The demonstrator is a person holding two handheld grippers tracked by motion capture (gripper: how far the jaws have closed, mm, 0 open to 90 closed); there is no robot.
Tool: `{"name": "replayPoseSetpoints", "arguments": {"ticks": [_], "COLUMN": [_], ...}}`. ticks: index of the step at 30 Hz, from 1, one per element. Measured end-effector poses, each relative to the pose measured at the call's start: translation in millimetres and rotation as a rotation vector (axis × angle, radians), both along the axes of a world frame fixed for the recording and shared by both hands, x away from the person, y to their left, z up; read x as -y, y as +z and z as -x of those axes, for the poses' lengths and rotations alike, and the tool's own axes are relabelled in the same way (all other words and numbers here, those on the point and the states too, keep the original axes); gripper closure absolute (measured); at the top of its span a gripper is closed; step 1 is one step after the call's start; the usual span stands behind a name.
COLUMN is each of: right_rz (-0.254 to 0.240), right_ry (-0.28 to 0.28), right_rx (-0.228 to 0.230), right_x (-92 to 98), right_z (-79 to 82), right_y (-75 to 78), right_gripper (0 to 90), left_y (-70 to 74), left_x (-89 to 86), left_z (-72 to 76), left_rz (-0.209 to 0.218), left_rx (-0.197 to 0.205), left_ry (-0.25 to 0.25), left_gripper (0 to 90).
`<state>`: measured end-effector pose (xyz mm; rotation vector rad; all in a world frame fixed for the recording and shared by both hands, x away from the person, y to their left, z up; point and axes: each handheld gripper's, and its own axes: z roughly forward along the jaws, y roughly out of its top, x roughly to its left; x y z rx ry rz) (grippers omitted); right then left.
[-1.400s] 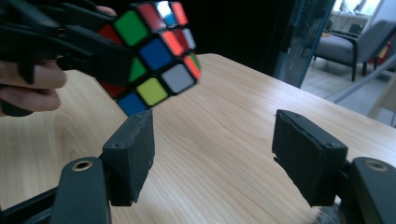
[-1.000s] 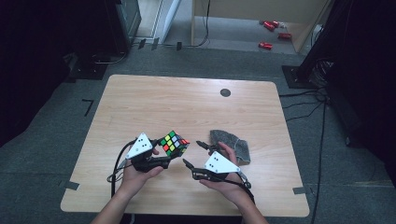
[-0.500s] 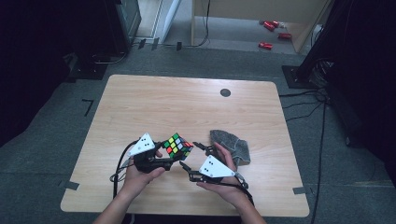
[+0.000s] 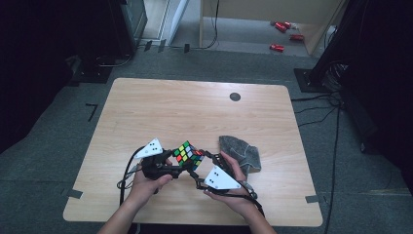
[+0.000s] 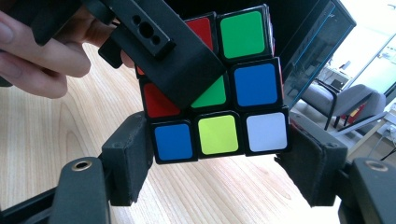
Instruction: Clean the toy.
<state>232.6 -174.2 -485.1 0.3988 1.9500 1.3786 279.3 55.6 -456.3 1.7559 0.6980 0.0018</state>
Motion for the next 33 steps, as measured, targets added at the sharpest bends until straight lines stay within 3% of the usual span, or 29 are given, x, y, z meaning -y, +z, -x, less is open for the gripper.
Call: {"name": "replayPoseSetpoints", "arguments": {"ticks": [4,9,20,27,33], "right_rz": [0.010,-0.002,-0.001,-0.048,-0.113], "right_ry": [-0.005,0.001,-0.016,-0.052,-0.070], "right_rx": [0.003,-0.015,-0.075,-0.122,-0.162], "right_x": [0.5,2.5,11.1,19.7,29.7], "right_z": [0.4,0.3,-5.8,-11.4,-14.8], "right_y": [0.8,2.6,2.1,2.4,7.5], "right_gripper": [33.0,33.4,34.8,34.9,34.9], "left_y": [-1.4,-1.1,5.2,4.0,-3.0], "left_x": [-0.6,-0.5,-16.4,-20.1,-19.0], "left_z": [-1.8,0.2,-1.0,-0.8,-0.7], "left_rz": [0.006,0.012,0.089,0.065,0.001], "left_rx": [0.005,0.074,0.187,0.252,0.313], "left_ry": [-0.001,-0.003,0.063,0.079,0.089], "left_gripper": [33.9,31.4,24.8,24.4,24.1]}}
